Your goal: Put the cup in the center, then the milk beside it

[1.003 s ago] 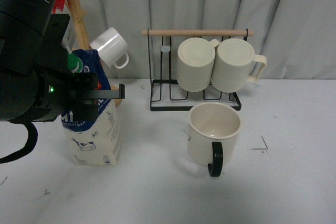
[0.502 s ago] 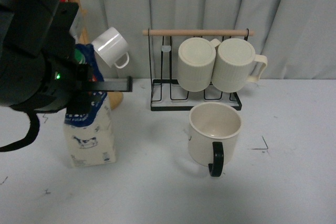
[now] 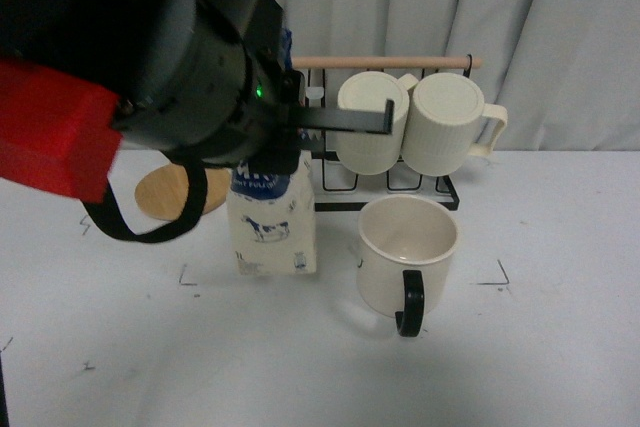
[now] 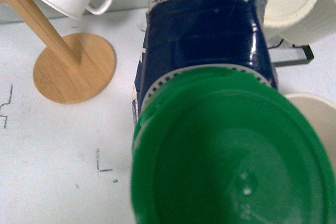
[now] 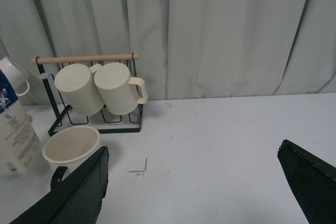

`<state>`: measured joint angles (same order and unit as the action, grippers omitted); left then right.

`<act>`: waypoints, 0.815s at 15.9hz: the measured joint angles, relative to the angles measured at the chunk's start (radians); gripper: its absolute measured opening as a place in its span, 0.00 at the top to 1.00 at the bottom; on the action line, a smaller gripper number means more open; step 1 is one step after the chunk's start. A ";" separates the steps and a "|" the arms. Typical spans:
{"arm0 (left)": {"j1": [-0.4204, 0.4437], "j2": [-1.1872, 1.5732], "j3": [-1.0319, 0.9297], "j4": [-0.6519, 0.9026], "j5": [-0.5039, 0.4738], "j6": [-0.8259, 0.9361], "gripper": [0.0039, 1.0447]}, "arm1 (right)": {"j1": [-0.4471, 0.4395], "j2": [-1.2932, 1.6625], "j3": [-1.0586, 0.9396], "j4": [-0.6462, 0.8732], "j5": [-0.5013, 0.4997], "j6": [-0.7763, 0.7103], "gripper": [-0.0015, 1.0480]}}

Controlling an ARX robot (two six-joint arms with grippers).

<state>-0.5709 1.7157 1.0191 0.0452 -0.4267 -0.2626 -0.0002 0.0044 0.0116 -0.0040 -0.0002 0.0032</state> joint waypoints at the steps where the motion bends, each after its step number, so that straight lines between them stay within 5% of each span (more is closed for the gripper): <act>1: -0.040 0.041 0.000 -0.005 -0.011 -0.003 0.98 | 0.000 0.000 0.000 0.000 0.000 0.000 0.06; 13: -0.090 0.132 0.040 0.015 -0.041 -0.049 0.98 | 0.000 0.000 0.000 0.000 0.000 0.000 0.06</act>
<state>-0.6605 1.8477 1.0592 0.0605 -0.4679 -0.3115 -0.0002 0.0044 0.0116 -0.0040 -0.0002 0.0029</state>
